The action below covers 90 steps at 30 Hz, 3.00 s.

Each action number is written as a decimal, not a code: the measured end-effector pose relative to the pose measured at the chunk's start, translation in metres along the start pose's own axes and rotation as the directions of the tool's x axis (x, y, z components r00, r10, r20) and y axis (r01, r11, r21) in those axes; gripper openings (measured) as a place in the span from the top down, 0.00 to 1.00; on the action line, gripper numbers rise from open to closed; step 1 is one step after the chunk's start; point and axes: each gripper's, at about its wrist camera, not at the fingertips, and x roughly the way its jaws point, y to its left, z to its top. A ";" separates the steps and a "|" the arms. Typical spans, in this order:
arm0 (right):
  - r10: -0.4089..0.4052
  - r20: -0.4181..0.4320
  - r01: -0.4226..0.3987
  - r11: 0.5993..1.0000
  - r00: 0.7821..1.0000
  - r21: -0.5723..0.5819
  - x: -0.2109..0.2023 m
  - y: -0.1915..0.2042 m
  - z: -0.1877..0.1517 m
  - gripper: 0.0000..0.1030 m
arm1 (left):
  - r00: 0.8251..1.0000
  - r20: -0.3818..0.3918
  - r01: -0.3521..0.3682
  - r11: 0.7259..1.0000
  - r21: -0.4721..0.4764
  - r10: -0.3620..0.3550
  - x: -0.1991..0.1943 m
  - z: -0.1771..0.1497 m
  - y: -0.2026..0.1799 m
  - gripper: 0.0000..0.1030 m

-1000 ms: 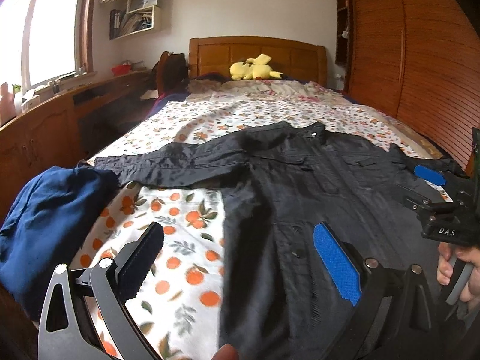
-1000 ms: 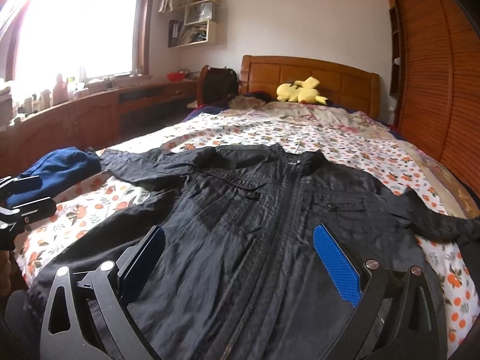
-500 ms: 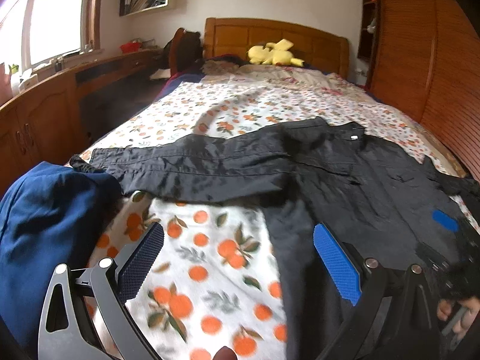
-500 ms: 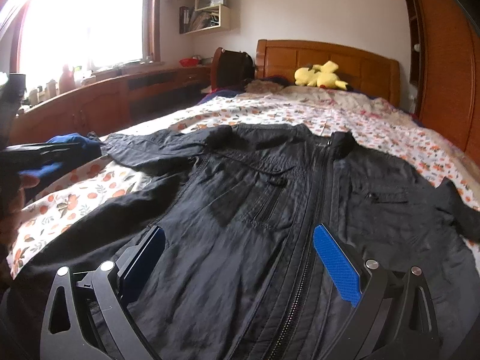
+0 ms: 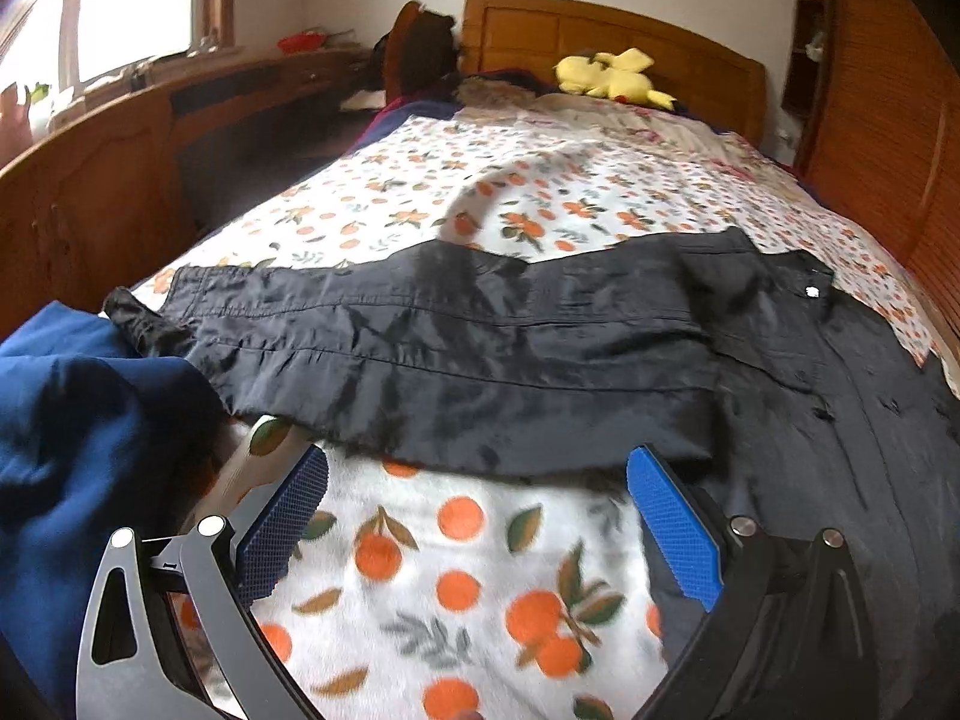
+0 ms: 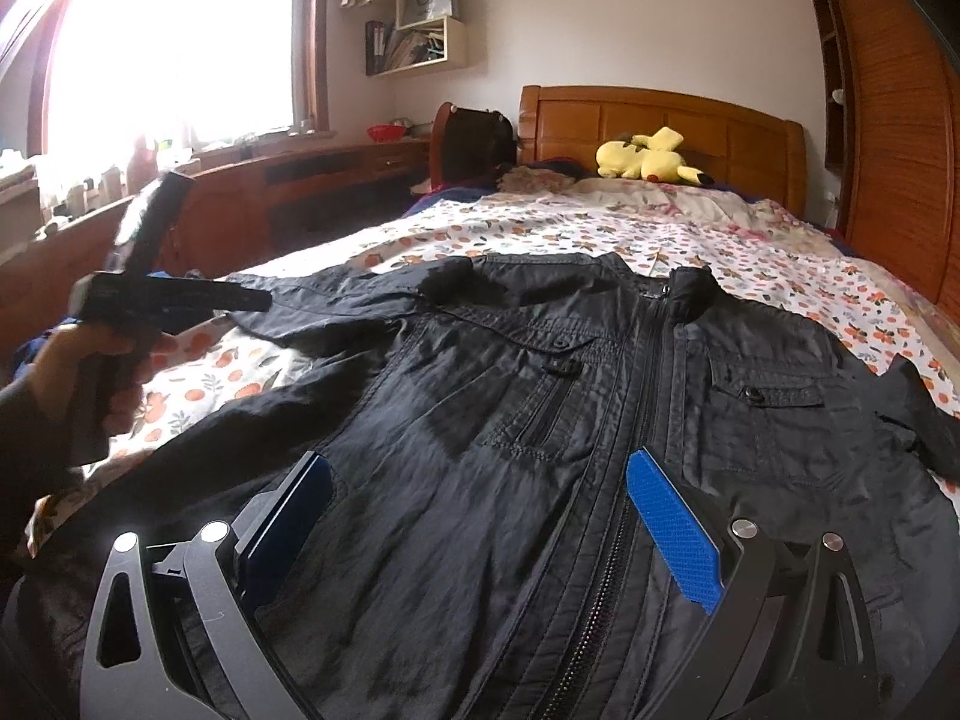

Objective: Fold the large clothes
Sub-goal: 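Move the left tool down to the jacket sleeve cuff, then grasp the sleeve cuff with the left tool and lift it, then fold the held sleeve across the jacket body with the left tool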

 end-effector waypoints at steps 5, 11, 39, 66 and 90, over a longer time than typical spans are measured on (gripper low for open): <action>0.007 0.004 -0.007 1.000 1.000 0.008 -0.001 -0.001 0.001 0.07 | 0.999 -0.049 -0.007 0.998 -0.064 0.004 0.023 0.004 0.014 0.09; 0.017 0.006 -0.017 1.000 1.000 0.014 -0.002 -0.002 0.002 0.07 | 0.990 -0.140 -0.041 0.993 -0.111 0.025 0.053 0.007 0.024 0.38; -0.114 0.027 0.113 0.993 0.993 0.033 -0.039 -0.037 0.012 0.07 | 0.983 0.010 0.176 0.952 0.249 -0.184 -0.079 0.013 -0.153 0.97; -0.099 -0.029 0.099 0.995 0.995 0.017 -0.038 -0.003 0.009 0.07 | 0.998 -0.059 0.041 0.990 0.134 -0.033 -0.029 -0.021 -0.001 0.43; -0.102 -0.037 0.103 0.995 0.994 0.016 -0.031 -0.001 0.008 0.07 | 0.991 -0.136 0.008 0.995 0.101 0.006 0.015 -0.013 -0.004 0.77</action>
